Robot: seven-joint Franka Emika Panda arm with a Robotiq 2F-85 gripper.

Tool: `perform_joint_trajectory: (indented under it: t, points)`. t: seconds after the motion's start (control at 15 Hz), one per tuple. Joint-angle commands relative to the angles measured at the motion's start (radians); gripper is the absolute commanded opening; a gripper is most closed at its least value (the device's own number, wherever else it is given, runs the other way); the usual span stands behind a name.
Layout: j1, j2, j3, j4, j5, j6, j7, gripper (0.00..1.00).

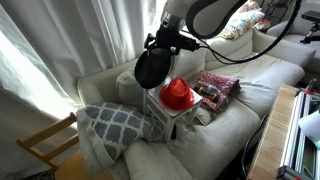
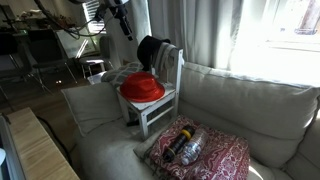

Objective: Put the red hat on the seat of the white chair and then put the black hat on the red hat

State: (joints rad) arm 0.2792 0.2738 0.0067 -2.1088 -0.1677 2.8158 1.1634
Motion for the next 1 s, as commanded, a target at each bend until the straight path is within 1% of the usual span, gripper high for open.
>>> perform_joint_trajectory:
  t: [0.0, 0.07, 0.13, 0.27, 0.4, 0.47, 0.6, 0.67, 0.73, 0.8, 0.87, 0.93]
  points:
    - [0.038, 0.097, -0.044, 0.080, -0.073, 0.034, 0.049, 1.00]
    - [0.045, 0.115, -0.050, 0.102, -0.078, 0.027, 0.050, 1.00]
    - [0.070, 0.132, -0.075, 0.124, -0.078, 0.020, 0.050, 1.00]
    - [0.094, 0.171, -0.100, 0.176, -0.082, 0.002, 0.054, 1.00]
    - [0.129, 0.206, -0.145, 0.223, -0.101, -0.013, 0.070, 1.00]
    - [0.145, 0.220, -0.167, 0.245, -0.107, -0.031, 0.083, 0.98]
    - [0.160, 0.246, -0.189, 0.278, -0.109, -0.051, 0.095, 0.92]
    - [0.168, 0.261, -0.201, 0.297, -0.114, -0.065, 0.101, 0.85]
    - [0.176, 0.271, -0.212, 0.313, -0.120, -0.085, 0.111, 0.75]
    - [0.175, 0.283, -0.212, 0.329, -0.117, -0.101, 0.109, 0.62]
    - [0.179, 0.294, -0.217, 0.344, -0.122, -0.119, 0.116, 0.60]
    - [0.178, 0.303, -0.217, 0.359, -0.124, -0.136, 0.118, 0.53]
